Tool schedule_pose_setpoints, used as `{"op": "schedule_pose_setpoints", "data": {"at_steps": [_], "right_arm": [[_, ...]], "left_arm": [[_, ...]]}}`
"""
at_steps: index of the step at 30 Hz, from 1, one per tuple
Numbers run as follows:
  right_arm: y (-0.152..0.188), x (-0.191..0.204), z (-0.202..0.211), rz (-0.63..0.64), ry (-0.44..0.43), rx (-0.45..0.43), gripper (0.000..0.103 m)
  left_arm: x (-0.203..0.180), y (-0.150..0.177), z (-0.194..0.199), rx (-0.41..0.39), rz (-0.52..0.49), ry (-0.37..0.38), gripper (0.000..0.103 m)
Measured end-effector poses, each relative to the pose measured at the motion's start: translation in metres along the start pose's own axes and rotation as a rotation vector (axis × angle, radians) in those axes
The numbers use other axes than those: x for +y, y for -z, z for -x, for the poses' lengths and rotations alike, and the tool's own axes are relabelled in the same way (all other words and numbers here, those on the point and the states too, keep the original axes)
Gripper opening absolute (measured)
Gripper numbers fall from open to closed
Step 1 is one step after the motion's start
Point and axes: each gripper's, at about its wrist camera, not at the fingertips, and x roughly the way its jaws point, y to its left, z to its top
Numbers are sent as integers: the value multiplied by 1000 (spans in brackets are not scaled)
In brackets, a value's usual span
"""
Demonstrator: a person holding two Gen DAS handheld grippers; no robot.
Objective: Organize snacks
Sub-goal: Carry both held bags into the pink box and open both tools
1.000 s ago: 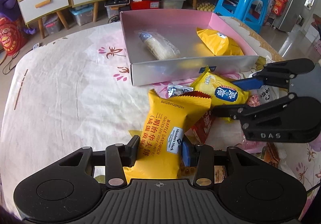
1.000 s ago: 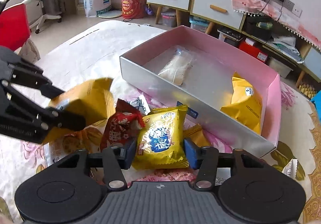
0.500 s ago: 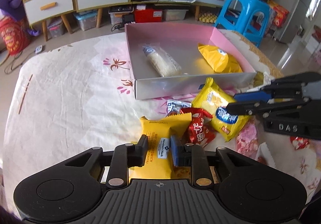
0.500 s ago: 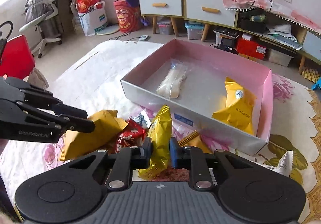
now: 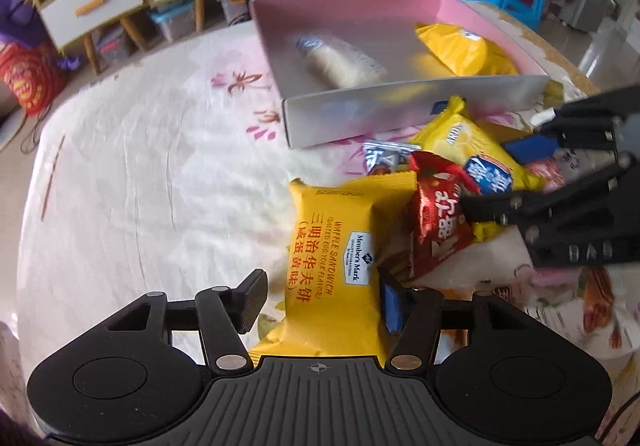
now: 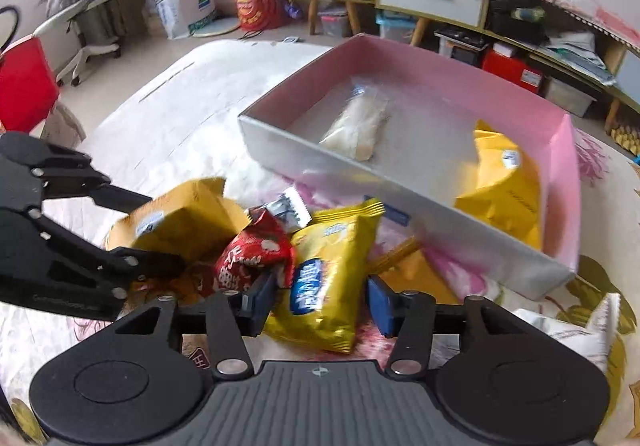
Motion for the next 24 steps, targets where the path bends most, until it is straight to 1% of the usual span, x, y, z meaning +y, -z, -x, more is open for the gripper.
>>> {"op": "schedule_pose_setpoints", "data": {"at_steps": [1, 2, 3, 5, 6, 7, 10, 14, 18, 24], "right_arm": [[0, 4, -2, 15, 7, 3, 41], [1, 7, -4, 31, 18, 6, 38], [1, 8, -4, 40, 23, 7, 35], [0, 10, -2, 43, 23, 1, 32], [1, 10, 0, 43, 19, -6, 27], [1, 10, 3, 41, 7, -12, 20], [0, 6, 14, 26, -17, -27, 13], [1, -1, 23, -2, -25, -41, 12], [0, -10, 34, -57, -44, -62, 12], [-7, -23, 59, -126, -61, -142, 12]], "left_arm": [[2, 0, -1, -3, 23, 7, 53], [4, 0, 0, -7, 35, 10, 49], [4, -1, 1, -10, 41, 7, 40], [3, 0, 2, -11, 43, 3, 40], [3, 0, 2, -11, 45, 7, 39], [2, 1, 3, -12, 45, 9, 39], [1, 0, 7, -22, 53, 19, 38], [2, -3, 15, -46, 67, 30, 38], [3, -6, 26, -76, 95, 44, 38], [3, -17, 45, -145, 132, 62, 38]]}}
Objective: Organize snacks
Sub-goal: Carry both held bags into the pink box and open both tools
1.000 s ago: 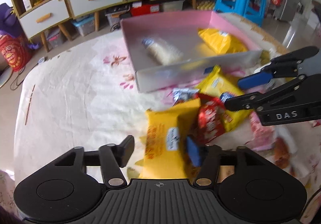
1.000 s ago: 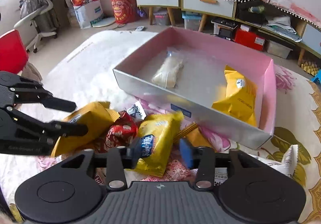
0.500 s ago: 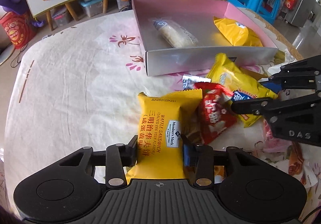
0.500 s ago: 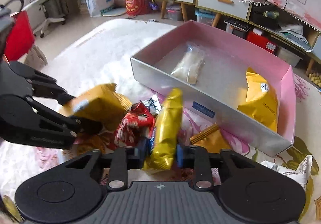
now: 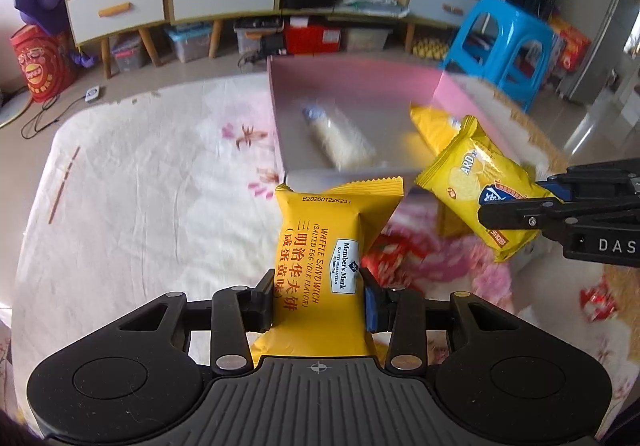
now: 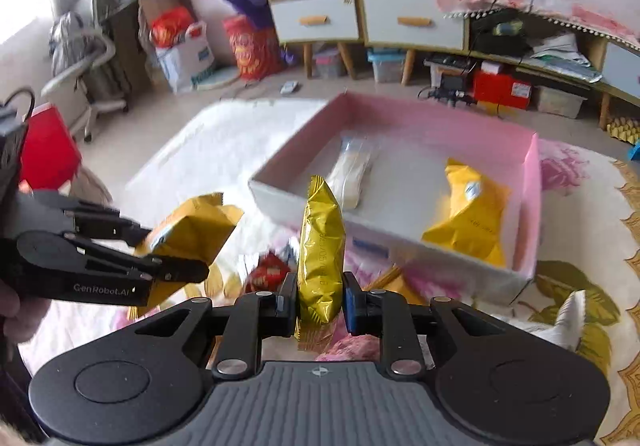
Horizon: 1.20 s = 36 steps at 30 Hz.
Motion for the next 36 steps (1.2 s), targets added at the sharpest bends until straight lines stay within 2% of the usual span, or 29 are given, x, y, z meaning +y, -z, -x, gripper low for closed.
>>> {"op": "schedule_pose_setpoints", "data": {"at_steps": [6, 12, 21, 28, 36], "right_arm": [[-16, -17, 6, -67, 24, -70, 13], [-28, -35, -6, -111, 71, -86, 13], [-39, -62, -36, -225, 68, -49, 13], [-37, -77, -54, -274, 87, -27, 13], [-38, -98, -55, -354, 139, -89, 13]], "left_arm": [[-14, -18, -2, -34, 15, -12, 38], [-33, -46, -17, -58, 8, -13, 38], [-52, -85, -61, -45, -20, -9, 38], [-54, -112, -99, -22, -10, -19, 38], [-55, -125, -136, -35, -31, -77, 39]]}}
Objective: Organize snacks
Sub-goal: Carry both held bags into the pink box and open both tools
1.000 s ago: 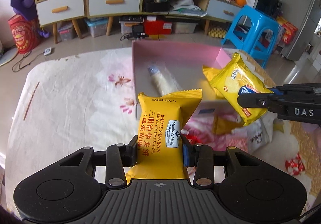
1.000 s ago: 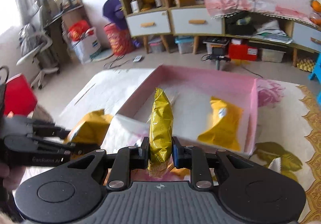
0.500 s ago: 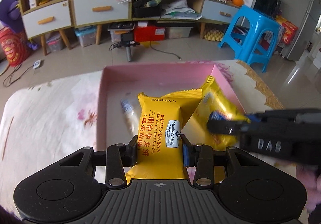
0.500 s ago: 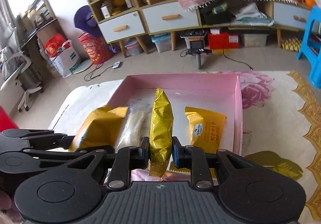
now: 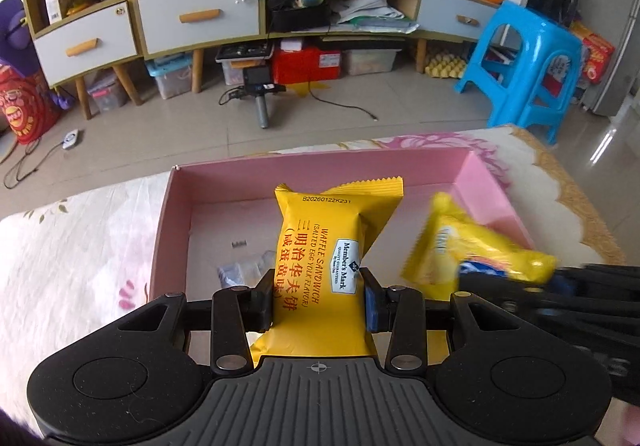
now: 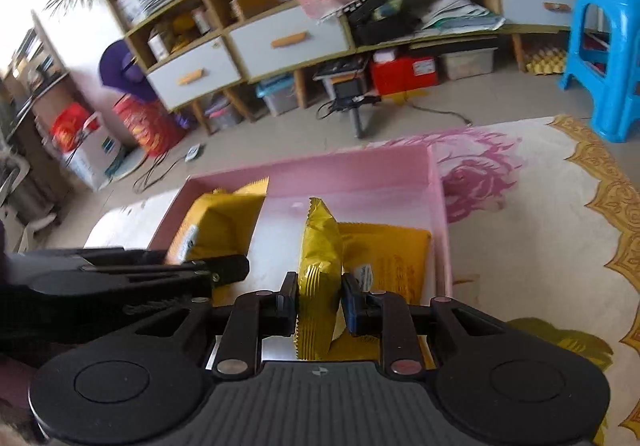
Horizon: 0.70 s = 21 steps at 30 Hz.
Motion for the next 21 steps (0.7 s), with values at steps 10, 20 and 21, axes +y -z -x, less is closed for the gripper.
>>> {"op": "schedule_pose_setpoints", "data": {"at_steps": [10, 20, 21], "right_arm": [[-4, -4, 2, -31, 13, -50, 13], [-11, -3, 19, -40, 27, -101, 36], [-11, -4, 21, -43, 25, -103, 41]], "left_arm": [[-14, -16, -20, -47, -48, -96, 43], [-8, -11, -1, -54, 0, -134, 68], [-5, -11, 3, -52, 14, -128, 70]]}}
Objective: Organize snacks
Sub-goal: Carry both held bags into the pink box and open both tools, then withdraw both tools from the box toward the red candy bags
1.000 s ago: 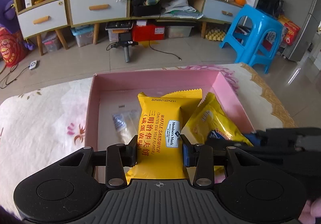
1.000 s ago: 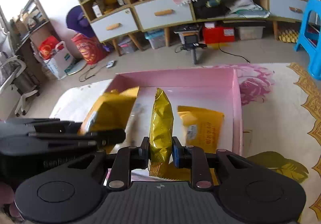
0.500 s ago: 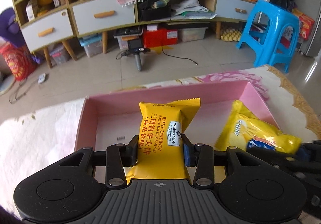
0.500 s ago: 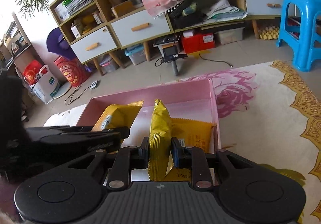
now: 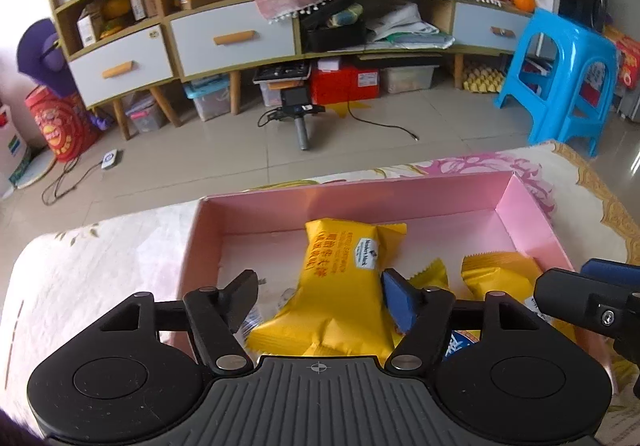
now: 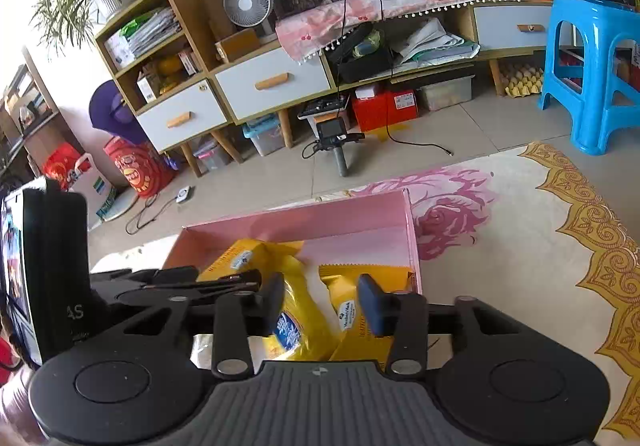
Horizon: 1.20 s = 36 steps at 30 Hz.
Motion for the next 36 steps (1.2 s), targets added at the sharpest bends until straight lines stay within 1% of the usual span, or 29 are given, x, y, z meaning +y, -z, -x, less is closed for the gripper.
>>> {"op": "schedule_pose_setpoints", "data": {"at_steps": [1, 4, 9, 12, 15, 19, 25, 29, 31, 33, 36], "right_arm": [[0, 0, 2, 0, 1, -1, 46], [0, 0, 7, 20, 7, -3, 53], [0, 3, 19, 54, 19, -5, 66], [0, 4, 28, 52, 18, -10, 71], [2, 7, 36, 49, 10, -12, 77], [8, 11, 47, 56, 4, -6, 81], [19, 16, 60, 77, 3, 14, 84], [31, 20, 67, 126, 9, 35, 85], [34, 22, 70, 150, 0, 46, 85], [37, 22, 74, 180, -4, 49, 86], [44, 16, 81, 195, 15, 40, 87]], "left_arm": [[4, 1, 3, 2, 13, 5, 72], [16, 5, 17, -2, 52, 13, 76], [37, 16, 37, -8, 104, -2, 82], [46, 24, 47, -6, 118, -11, 83], [52, 33, 59, 0, 119, -15, 87], [57, 48, 75, 11, 113, -13, 89], [63, 72, 99, 47, 124, -4, 93], [70, 90, 113, 51, 159, 34, 96], [71, 95, 117, 60, 143, 41, 96], [73, 100, 125, 37, 140, 45, 96], [75, 111, 133, 15, 124, 46, 96]]}}
